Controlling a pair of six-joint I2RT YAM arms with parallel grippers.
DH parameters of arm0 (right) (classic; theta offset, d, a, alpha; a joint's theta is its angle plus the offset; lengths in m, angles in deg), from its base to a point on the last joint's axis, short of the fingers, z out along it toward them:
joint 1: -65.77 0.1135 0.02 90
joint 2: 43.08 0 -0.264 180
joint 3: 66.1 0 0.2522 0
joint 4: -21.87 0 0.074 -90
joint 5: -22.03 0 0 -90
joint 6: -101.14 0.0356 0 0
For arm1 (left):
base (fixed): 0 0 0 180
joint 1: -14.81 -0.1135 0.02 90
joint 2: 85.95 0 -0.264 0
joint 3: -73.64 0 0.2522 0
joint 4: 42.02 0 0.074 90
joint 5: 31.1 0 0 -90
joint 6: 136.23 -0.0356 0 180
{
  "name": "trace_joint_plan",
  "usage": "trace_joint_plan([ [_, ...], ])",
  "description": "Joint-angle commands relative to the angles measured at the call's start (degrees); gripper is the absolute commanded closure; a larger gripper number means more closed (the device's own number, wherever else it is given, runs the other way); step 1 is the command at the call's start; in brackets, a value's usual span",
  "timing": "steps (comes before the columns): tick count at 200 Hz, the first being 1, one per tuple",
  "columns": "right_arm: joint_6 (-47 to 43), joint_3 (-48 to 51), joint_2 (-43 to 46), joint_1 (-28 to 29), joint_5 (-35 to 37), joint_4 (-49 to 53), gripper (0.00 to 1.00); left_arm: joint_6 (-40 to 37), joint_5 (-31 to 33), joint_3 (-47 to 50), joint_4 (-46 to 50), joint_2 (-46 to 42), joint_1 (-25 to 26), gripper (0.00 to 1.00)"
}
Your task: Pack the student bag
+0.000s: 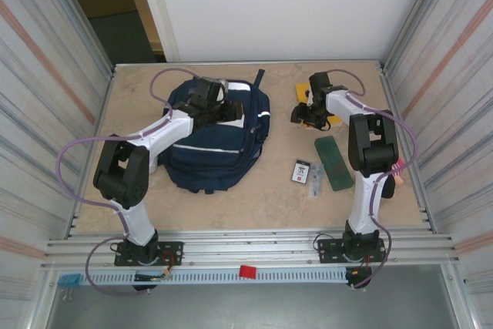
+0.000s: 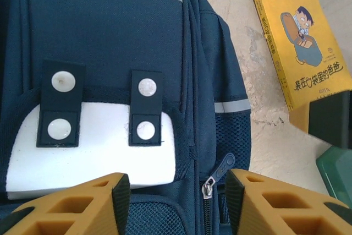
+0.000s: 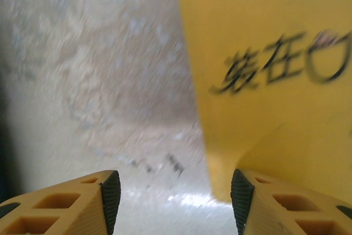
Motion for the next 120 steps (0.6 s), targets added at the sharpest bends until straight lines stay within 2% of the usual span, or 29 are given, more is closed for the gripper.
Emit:
trace_joint_plan([
  [1,4.89,4.15,2.13,3.15,-3.90,3.00,0.44,0.31,-1.55,0.51,-1.24,-0.67,-0.11,0.49],
  [25,5.13,2.70,5.73,3.70,-2.80,4.56,0.42,1.16,-3.36,0.60,-2.80,-0.36,0.23,0.49],
  [54,2.71,-2.10,7.69,-0.17,1.02,6.98,0.39,2.00,-5.87,-1.88,-4.95,2.01,1.24,0.50],
  [84,-1.26,-7.89,4.38,-5.57,5.76,8.34,0.30,2.26,-7.13,-5.55,-4.86,4.72,1.96,0.50],
  [120,-3.58,-14.44,-0.92,-9.82,7.75,7.56,0.25,2.11,-6.67,-7.37,-3.84,5.81,2.01,0.50],
])
